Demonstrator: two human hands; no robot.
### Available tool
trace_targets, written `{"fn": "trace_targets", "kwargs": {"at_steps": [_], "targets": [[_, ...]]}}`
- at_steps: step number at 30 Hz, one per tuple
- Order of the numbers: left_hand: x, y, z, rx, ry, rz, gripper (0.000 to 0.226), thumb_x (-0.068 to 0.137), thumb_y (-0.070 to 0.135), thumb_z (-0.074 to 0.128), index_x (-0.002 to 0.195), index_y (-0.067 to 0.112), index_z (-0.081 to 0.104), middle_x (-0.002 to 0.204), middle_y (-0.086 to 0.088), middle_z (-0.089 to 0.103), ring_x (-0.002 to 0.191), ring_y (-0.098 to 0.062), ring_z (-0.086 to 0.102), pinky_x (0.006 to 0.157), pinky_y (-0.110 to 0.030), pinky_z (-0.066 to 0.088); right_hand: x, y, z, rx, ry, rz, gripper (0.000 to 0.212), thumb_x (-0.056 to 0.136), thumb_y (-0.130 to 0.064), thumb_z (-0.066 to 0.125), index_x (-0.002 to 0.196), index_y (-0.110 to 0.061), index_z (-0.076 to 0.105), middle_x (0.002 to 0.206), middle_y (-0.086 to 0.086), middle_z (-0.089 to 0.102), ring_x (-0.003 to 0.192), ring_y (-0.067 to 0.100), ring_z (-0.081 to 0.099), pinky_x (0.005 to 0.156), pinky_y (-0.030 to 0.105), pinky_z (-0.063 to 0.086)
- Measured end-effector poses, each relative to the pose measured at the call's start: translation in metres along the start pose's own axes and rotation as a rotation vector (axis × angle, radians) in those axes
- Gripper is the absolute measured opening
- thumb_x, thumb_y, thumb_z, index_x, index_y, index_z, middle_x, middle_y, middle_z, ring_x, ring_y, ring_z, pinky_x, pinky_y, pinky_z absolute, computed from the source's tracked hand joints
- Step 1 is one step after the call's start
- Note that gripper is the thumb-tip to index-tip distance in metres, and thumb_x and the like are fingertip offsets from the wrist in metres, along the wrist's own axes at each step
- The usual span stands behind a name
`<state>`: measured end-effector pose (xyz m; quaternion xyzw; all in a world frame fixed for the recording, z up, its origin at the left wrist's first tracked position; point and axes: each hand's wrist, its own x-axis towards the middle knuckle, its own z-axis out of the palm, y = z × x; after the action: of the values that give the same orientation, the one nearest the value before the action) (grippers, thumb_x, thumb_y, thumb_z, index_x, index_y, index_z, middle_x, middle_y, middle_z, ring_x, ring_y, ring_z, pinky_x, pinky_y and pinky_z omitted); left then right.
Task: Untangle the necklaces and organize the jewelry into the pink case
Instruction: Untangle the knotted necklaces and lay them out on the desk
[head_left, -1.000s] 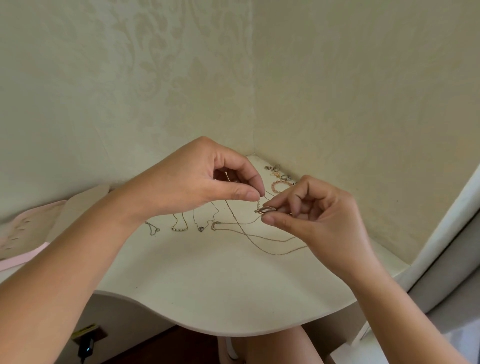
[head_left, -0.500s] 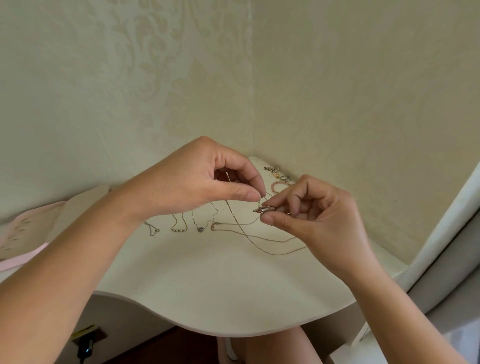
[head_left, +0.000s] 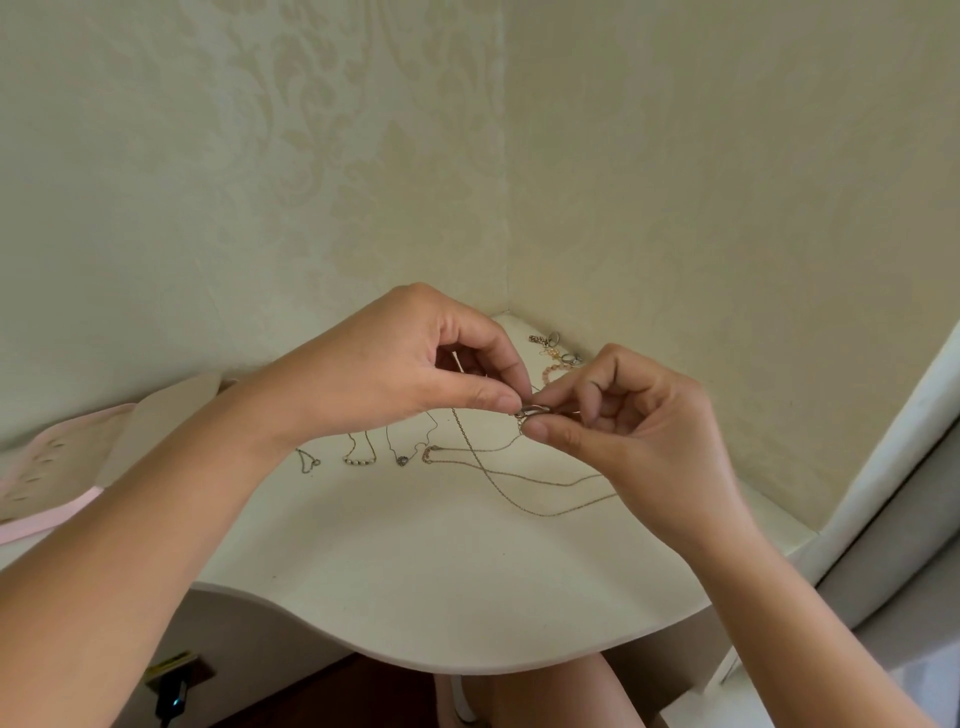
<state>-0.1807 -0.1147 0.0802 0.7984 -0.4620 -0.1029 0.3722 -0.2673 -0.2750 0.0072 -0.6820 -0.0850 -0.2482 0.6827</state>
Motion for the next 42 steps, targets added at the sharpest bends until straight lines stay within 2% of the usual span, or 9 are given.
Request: {"fn": "trace_targets", "kwargs": {"at_steps": [10, 15, 20, 24, 27, 32, 36, 39, 42], "targets": [[0.001, -0.015, 0.003, 0.016, 0.044, -0.037, 0.011, 0.076, 0.013, 0.079, 0.079, 0.019, 0.070, 0.070, 0.006, 0.070, 0.066, -0.003, 0.063, 0.064, -0.012, 0.046, 0.007, 0.009, 0.011, 0.145, -0.026, 0.117, 0.036, 0.077, 0.017, 0.066, 0.066, -0.009, 0.042, 0.077, 0.003, 0.066, 0.071, 0.025, 0.072, 0.075, 0.033, 0.059], [-0.001, -0.027, 0.007, 0.020, 0.046, -0.023, 0.013, 0.077, 0.010, 0.077, 0.078, 0.022, 0.071, 0.073, 0.006, 0.071, 0.067, -0.003, 0.064, 0.067, -0.015, 0.049, 0.011, 0.016, 0.012, 0.182, -0.048, 0.193, 0.038, 0.076, 0.019, 0.065, 0.064, -0.009, 0.042, 0.073, 0.003, 0.065, 0.068, 0.024, 0.071, 0.076, 0.034, 0.059], [-0.011, -0.038, 0.017, 0.091, 0.123, 0.067, 0.014, 0.079, 0.017, 0.077, 0.079, 0.031, 0.072, 0.077, 0.010, 0.070, 0.072, -0.012, 0.063, 0.071, -0.033, 0.051, 0.011, 0.023, 0.011, 0.227, -0.073, 0.289, 0.039, 0.076, 0.020, 0.063, 0.064, -0.009, 0.041, 0.074, 0.006, 0.064, 0.069, 0.024, 0.070, 0.082, 0.040, 0.058], [-0.015, -0.049, 0.022, 0.203, 0.166, 0.185, 0.012, 0.074, 0.037, 0.076, 0.084, 0.033, 0.070, 0.074, 0.008, 0.065, 0.066, -0.013, 0.057, 0.063, -0.026, 0.045, 0.013, 0.024, 0.008, 0.288, -0.093, 0.364, 0.038, 0.078, 0.018, 0.062, 0.065, -0.011, 0.040, 0.074, 0.008, 0.063, 0.066, 0.022, 0.066, 0.073, 0.030, 0.058], [-0.016, -0.056, 0.027, 0.346, 0.214, 0.363, 0.018, 0.080, 0.039, 0.069, 0.083, 0.022, 0.072, 0.074, 0.011, 0.066, 0.062, -0.004, 0.056, 0.058, -0.017, 0.043, 0.013, 0.024, 0.007, 0.289, -0.102, 0.385, 0.036, 0.077, 0.016, 0.063, 0.066, -0.010, 0.041, 0.073, 0.008, 0.063, 0.066, 0.023, 0.066, 0.075, 0.030, 0.058], [-0.024, -0.072, 0.048, 0.483, 0.438, 0.536, 0.024, 0.084, 0.031, 0.070, 0.084, 0.008, 0.074, 0.078, 0.004, 0.072, 0.057, -0.010, 0.062, 0.050, -0.027, 0.050, 0.009, 0.025, 0.010, 0.201, -0.060, 0.368, 0.037, 0.076, 0.017, 0.065, 0.064, -0.010, 0.042, 0.076, 0.011, 0.063, 0.069, 0.025, 0.064, 0.074, 0.029, 0.058], [-0.028, -0.078, 0.057, 0.502, 0.518, 0.530, 0.021, 0.084, 0.028, 0.069, 0.081, 0.007, 0.074, 0.078, 0.003, 0.072, 0.065, -0.003, 0.056, 0.055, -0.017, 0.048, 0.006, 0.028, 0.014, 0.161, -0.027, 0.372, 0.036, 0.076, 0.015, 0.067, 0.065, -0.010, 0.043, 0.078, 0.012, 0.064, 0.073, 0.028, 0.065, 0.073, 0.027, 0.057], [-0.033, -0.078, 0.059, 0.432, 0.495, 0.463, 0.017, 0.084, 0.025, 0.068, 0.082, 0.009, 0.074, 0.078, 0.005, 0.070, 0.065, 0.010, 0.045, 0.062, -0.003, 0.035, 0.004, 0.030, 0.017, 0.167, -0.020, 0.381, 0.033, 0.076, 0.013, 0.068, 0.066, -0.008, 0.045, 0.079, 0.013, 0.064, 0.074, 0.026, 0.065, 0.077, 0.031, 0.058], [-0.039, -0.078, 0.060, 0.298, 0.488, 0.365, 0.016, 0.084, 0.028, 0.067, 0.082, 0.013, 0.073, 0.075, 0.018, 0.061, 0.055, 0.007, 0.038, 0.057, -0.005, 0.030, 0.001, 0.031, 0.019, 0.193, -0.032, 0.400, 0.031, 0.077, 0.012, 0.068, 0.067, -0.007, 0.047, 0.080, 0.014, 0.064, 0.074, 0.025, 0.065, 0.076, 0.029, 0.058]]}}
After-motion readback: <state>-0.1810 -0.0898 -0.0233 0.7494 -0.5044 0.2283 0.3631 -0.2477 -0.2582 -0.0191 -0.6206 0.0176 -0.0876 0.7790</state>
